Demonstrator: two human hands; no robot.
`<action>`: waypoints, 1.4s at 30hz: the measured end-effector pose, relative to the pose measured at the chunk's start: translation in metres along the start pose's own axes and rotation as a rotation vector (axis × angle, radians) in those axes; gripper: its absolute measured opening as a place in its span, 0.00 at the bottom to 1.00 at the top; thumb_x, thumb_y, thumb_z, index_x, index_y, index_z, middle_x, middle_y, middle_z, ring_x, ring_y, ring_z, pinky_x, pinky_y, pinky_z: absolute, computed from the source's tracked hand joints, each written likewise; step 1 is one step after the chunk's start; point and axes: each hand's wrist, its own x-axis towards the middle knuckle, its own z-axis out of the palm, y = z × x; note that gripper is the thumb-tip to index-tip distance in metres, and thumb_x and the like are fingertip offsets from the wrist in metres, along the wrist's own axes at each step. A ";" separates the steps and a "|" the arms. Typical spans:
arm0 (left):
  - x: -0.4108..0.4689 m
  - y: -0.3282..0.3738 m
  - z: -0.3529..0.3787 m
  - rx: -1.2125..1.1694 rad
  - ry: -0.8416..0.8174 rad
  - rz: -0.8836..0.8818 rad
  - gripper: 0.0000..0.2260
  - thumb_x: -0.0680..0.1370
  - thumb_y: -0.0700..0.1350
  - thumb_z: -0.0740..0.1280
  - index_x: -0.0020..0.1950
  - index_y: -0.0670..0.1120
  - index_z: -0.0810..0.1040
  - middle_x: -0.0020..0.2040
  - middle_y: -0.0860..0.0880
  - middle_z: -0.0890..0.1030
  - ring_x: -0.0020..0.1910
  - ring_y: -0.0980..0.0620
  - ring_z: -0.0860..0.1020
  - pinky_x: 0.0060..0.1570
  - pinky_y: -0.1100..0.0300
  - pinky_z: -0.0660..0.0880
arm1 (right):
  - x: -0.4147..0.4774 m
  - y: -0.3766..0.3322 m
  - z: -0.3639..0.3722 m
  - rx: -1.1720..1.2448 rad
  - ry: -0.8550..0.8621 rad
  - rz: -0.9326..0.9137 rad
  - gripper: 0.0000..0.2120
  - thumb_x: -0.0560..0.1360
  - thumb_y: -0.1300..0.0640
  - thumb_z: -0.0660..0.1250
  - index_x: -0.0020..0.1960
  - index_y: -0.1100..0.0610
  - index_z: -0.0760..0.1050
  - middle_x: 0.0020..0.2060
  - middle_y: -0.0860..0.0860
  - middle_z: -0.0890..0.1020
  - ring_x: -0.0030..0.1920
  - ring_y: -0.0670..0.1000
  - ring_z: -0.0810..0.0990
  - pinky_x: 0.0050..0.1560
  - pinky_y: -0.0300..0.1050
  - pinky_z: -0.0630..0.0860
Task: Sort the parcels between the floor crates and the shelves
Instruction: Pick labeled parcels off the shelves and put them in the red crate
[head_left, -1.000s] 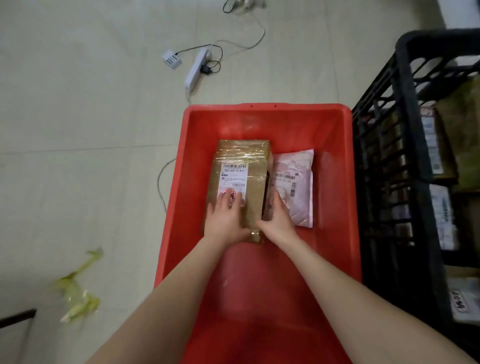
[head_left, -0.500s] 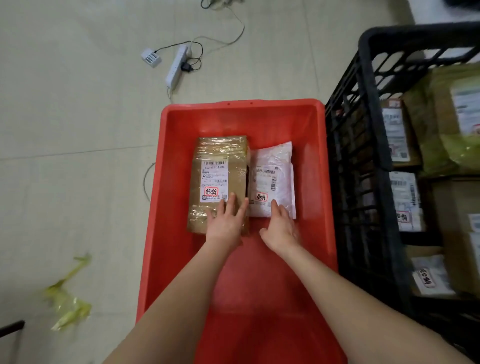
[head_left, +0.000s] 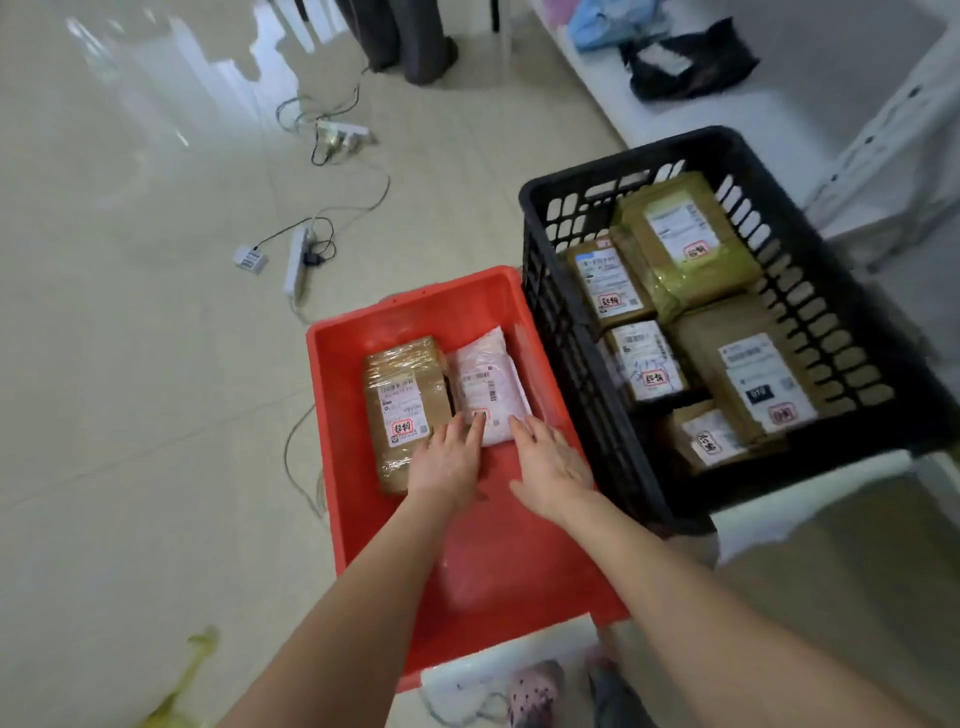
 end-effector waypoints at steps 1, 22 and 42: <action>-0.009 0.005 -0.010 0.013 0.015 0.018 0.49 0.70 0.56 0.74 0.78 0.49 0.43 0.77 0.45 0.53 0.74 0.44 0.60 0.67 0.49 0.63 | -0.015 0.000 -0.005 -0.001 0.035 0.004 0.39 0.74 0.51 0.68 0.77 0.49 0.48 0.75 0.50 0.55 0.73 0.55 0.58 0.68 0.52 0.65; -0.228 0.342 -0.113 0.334 0.240 0.798 0.44 0.71 0.54 0.73 0.77 0.47 0.50 0.73 0.45 0.61 0.71 0.44 0.64 0.63 0.50 0.68 | -0.405 0.198 -0.054 0.248 0.530 0.585 0.37 0.73 0.54 0.69 0.77 0.53 0.53 0.73 0.54 0.60 0.71 0.58 0.62 0.70 0.50 0.63; -0.637 0.739 0.025 0.557 0.308 1.540 0.40 0.70 0.56 0.73 0.76 0.47 0.56 0.75 0.45 0.59 0.72 0.43 0.63 0.65 0.48 0.68 | -0.923 0.388 0.091 0.362 0.854 1.300 0.29 0.75 0.51 0.66 0.72 0.53 0.60 0.69 0.53 0.65 0.68 0.57 0.64 0.63 0.52 0.69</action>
